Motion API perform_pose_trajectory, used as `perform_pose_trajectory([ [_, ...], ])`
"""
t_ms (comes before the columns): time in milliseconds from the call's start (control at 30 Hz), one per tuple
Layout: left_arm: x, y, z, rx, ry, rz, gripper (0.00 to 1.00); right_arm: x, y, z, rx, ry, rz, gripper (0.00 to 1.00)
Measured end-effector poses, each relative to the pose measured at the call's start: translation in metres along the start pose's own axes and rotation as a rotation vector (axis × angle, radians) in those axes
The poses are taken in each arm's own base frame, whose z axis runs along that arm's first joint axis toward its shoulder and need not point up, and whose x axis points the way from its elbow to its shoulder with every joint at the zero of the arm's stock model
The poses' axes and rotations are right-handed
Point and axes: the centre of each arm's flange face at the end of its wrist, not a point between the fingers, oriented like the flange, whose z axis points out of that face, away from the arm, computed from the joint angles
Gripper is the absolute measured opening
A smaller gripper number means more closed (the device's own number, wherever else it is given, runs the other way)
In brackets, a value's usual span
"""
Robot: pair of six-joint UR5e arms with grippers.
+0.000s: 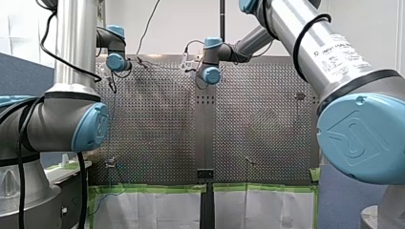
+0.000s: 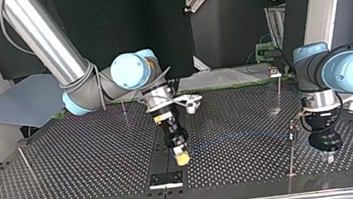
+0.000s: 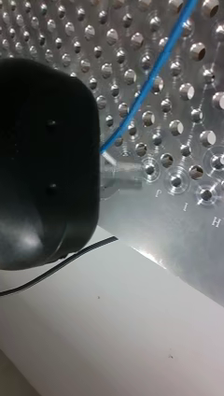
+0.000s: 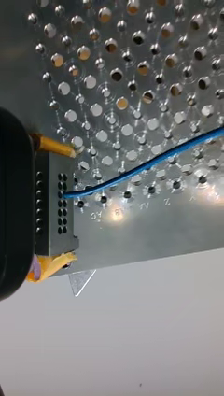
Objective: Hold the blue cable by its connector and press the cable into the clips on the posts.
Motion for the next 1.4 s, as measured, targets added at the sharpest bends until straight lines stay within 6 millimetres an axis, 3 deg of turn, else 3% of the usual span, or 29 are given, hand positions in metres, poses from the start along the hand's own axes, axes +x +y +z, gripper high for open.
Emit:
perform_pose_trajectory([
  [100,0.001,-0.001,0.0,0.012,0.01,-0.006,0.5,-0.001,-0.002,-0.001,0.002,-0.01,-0.001,0.0],
  [133,0.001,-0.001,-0.001,0.011,0.014,-0.008,0.53,-0.001,-0.002,-0.002,0.002,-0.014,-0.002,0.0],
  [167,0.002,-0.001,-0.001,0.008,0.017,-0.009,0.62,-0.002,-0.002,-0.002,0.002,-0.016,-0.002,0.0],
  [200,0.002,0.0,-0.002,0.001,0.022,-0.01,0.62,-0.002,-0.003,-0.002,0.002,-0.019,-0.003,0.0],
  [233,0.003,0.001,-0.003,-0.007,0.026,-0.01,0.74,-0.002,-0.003,-0.003,0.002,-0.022,-0.003,0.0],
  [267,0.003,0.002,-0.003,-0.016,0.03,-0.009,0.99,-0.002,-0.003,-0.003,0.002,-0.024,-0.003,0.0],
  [767,0.011,0.0,-0.023,-0.119,0.118,0.079,0.99,-0.002,-0.004,-0.004,0.002,-0.031,0.0,0.0],
  [1400,0.006,-0.013,-0.11,-0.071,0.268,0.048,0.99,-0.002,-0.006,-0.004,0.005,-0.031,0.002,0.0],
])
